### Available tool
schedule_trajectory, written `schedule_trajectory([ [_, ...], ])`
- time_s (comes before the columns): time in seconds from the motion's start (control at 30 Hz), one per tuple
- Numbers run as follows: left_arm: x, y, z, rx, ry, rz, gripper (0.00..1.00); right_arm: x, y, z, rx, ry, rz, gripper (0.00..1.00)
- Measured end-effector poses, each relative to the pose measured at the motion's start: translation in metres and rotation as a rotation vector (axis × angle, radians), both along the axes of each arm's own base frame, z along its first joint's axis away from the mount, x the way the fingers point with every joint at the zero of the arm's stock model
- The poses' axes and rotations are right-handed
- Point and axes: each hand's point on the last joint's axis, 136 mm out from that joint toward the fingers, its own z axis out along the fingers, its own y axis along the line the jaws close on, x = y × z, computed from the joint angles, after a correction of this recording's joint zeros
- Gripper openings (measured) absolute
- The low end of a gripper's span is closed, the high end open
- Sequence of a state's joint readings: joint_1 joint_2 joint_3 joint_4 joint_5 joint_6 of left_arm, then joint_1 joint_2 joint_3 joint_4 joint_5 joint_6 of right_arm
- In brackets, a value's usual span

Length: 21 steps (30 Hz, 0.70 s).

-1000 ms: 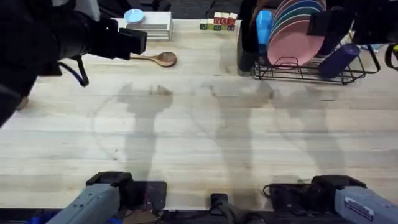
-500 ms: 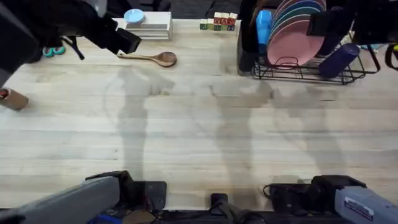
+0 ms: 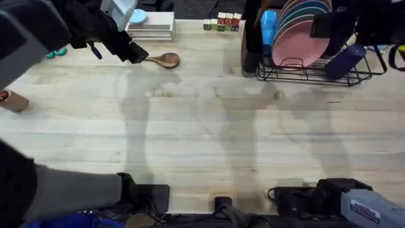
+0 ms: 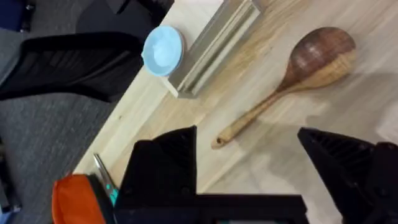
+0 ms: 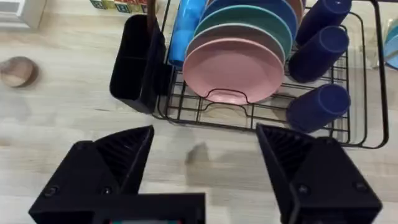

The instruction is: Pick up the spoon on the table one by one and put them onto the rack

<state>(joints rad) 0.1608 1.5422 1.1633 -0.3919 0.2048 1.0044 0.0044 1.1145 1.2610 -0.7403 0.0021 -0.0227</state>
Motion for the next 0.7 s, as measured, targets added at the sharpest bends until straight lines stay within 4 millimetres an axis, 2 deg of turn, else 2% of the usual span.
schedule_trajectory([
  [0.2,0.020,0.002,-0.022,0.008,-0.006,-0.020,0.993,0.000,0.000,0.000,0.000,0.001,0.000,0.996],
  [0.33,0.022,0.002,-0.040,0.004,0.033,-0.021,0.993,0.000,0.000,0.000,0.000,0.000,0.000,0.996],
  [0.43,0.017,0.001,-0.051,-0.004,0.079,-0.023,0.993,0.000,0.000,0.000,0.000,0.000,0.000,0.996],
  [0.57,0.016,0.001,-0.052,-0.002,0.083,-0.025,0.994,0.000,0.000,0.000,0.000,0.000,0.000,0.996],
  [0.7,0.025,0.002,-0.056,0.005,0.061,-0.035,0.993,0.000,0.000,0.000,0.000,0.000,0.000,0.995],
])
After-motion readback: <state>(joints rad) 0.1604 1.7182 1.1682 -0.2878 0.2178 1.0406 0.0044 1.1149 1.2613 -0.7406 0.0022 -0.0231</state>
